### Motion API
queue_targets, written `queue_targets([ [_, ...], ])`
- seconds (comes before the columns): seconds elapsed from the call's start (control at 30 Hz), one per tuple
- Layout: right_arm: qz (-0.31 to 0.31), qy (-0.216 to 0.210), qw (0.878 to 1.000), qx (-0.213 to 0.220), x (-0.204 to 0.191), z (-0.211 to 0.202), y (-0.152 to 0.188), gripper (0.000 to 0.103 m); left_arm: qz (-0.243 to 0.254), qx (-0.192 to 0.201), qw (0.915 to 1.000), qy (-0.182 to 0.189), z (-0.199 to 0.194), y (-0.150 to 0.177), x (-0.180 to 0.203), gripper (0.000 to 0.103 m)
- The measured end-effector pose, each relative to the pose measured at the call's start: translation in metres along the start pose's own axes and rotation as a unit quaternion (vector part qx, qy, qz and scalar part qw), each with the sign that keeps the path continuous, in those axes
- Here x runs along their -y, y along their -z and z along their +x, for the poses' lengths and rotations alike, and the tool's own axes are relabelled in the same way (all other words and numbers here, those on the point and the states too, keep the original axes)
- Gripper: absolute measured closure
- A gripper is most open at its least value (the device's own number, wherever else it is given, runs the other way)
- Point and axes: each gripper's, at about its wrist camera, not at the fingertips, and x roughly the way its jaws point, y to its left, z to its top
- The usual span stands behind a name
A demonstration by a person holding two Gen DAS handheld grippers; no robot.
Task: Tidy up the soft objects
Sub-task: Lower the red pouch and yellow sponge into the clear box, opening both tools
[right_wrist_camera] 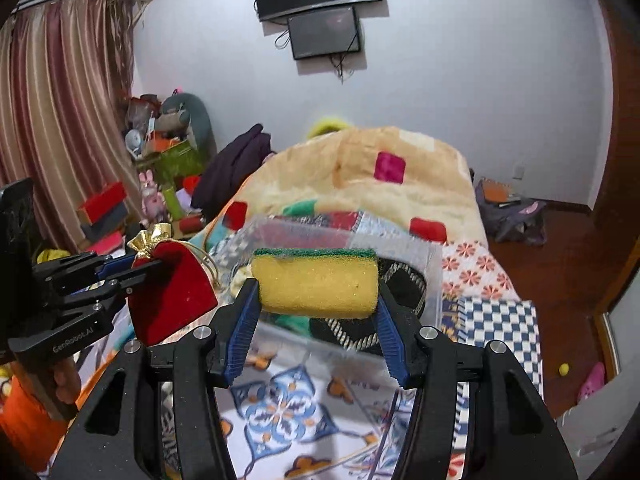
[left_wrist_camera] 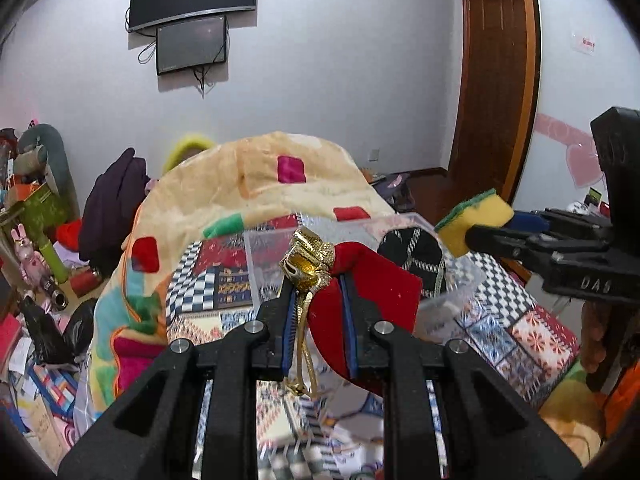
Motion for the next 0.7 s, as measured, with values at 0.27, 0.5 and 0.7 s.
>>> queue_targets([
  [0.27,-0.002,0.013,0.999,-0.034,0.001,0.039,0.005,0.051,-0.030,-0.032,0.9990,-0.004,0.052,-0.010,-0.012,0.083],
  [0.5,-0.009,0.028,0.997,-0.072,0.005,0.067,0.016,0.051,-0.057,-0.079,0.9952,0.009,0.094,-0.002,-0.016,0.083],
  [0.7,-0.002,0.019,0.995,-0.100,0.010,0.083,0.023,0.051,-0.049,-0.112,0.9925,0.001,0.115,0.007,-0.010,0.083],
])
